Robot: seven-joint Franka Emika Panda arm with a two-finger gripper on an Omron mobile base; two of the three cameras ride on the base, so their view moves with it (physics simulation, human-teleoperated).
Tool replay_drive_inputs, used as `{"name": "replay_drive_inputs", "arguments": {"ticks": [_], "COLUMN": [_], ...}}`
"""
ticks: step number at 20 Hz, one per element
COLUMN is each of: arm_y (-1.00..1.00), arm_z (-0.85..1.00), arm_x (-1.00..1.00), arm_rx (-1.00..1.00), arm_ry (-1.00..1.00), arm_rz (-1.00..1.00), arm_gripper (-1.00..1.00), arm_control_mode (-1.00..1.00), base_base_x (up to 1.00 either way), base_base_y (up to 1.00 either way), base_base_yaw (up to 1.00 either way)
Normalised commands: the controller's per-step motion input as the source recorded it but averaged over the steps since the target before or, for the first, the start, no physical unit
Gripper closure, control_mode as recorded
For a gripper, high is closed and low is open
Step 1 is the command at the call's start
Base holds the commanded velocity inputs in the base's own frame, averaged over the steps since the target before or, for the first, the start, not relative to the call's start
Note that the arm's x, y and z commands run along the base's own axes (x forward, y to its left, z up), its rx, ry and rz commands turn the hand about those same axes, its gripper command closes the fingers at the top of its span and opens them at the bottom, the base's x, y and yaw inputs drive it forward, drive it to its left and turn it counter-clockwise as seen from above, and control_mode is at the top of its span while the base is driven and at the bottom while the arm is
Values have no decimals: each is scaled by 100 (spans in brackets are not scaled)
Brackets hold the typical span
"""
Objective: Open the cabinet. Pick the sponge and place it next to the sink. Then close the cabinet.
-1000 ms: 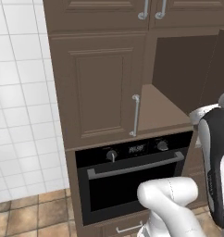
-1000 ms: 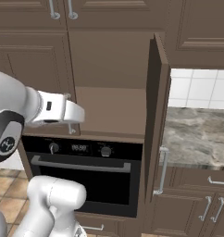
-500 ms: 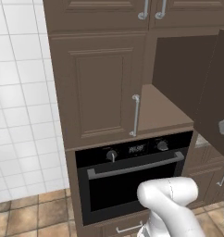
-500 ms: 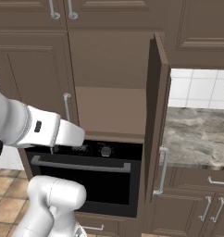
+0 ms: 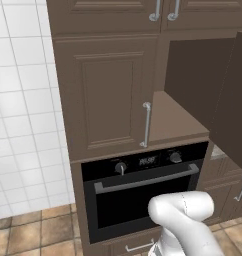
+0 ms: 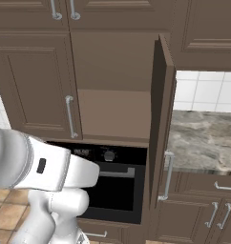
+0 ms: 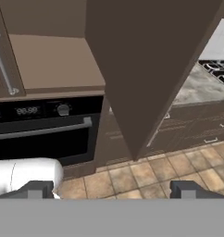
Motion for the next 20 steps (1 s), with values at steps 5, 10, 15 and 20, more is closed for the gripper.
{"name": "replay_drive_inputs", "arguments": {"ticks": [5, 10, 15, 20], "arm_y": [-33, -35, -33, -30], "arm_z": [0, 0, 0, 0], "arm_x": [-17, 0, 0, 0], "arm_rx": [0, 0, 0, 1], "arm_ry": [-2, -4, -11, -14], "arm_rz": [0, 0, 0, 0], "arm_gripper": [-100, -100, -100, -100], "arm_control_mode": [-100, -100, -100, -100], "base_base_x": [0, 0, 0, 0], "base_base_y": [0, 0, 0, 0], "base_base_yaw": [0, 0, 0, 0]}}
